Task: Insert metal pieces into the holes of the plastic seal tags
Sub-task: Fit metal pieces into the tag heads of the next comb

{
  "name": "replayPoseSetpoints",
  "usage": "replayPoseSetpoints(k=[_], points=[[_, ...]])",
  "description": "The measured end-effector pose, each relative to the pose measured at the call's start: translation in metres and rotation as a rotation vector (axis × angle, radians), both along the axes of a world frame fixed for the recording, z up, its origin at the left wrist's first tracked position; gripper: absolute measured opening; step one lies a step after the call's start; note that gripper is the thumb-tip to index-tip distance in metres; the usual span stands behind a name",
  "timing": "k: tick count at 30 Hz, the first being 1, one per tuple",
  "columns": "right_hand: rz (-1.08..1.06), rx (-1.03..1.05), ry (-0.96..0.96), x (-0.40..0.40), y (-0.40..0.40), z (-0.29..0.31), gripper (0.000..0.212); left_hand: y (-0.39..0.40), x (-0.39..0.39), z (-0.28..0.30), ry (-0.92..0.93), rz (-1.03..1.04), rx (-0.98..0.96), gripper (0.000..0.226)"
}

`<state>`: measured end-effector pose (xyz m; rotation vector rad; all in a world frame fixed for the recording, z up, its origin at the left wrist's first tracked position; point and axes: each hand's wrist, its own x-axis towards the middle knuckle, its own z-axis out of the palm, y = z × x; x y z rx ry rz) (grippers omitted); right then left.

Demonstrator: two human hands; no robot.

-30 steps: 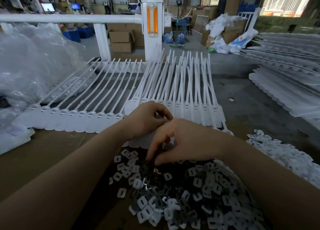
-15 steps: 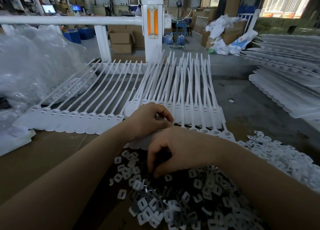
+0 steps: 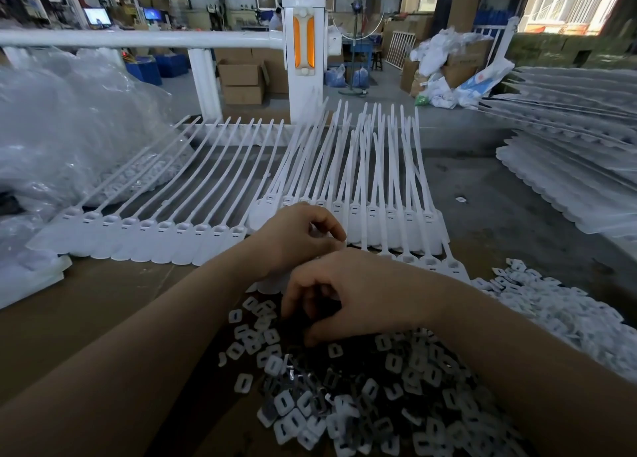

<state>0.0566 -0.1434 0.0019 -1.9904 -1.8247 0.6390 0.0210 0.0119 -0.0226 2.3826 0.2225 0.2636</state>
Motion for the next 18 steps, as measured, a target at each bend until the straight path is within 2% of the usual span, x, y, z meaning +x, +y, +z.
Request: replayPoseSetpoints(k=[2,9,15,18], points=[[0.019,-0.001,-0.037,-0.0007,0.0006,0.0000,0.031,0.0000,-0.0003,0.0001,-0.001,0.004,0.007,0.006],[0.015,0.023,-0.029,-0.0013,-0.0001,-0.0016,0.014,-0.0011,-0.0022,0.0005,-0.002,0.003,0.010,0.004],[-0.016,0.055,0.093,0.0005,-0.0024,-0.0005,0.008,-0.0017,-0.0035,0.0009,0.006,0.010,0.007,0.005],[-0.106,0.119,0.137,0.0079,-0.0034,0.0012,0.011,-0.0022,-0.0054,0.0029,0.000,-0.002,0.000,0.015]])
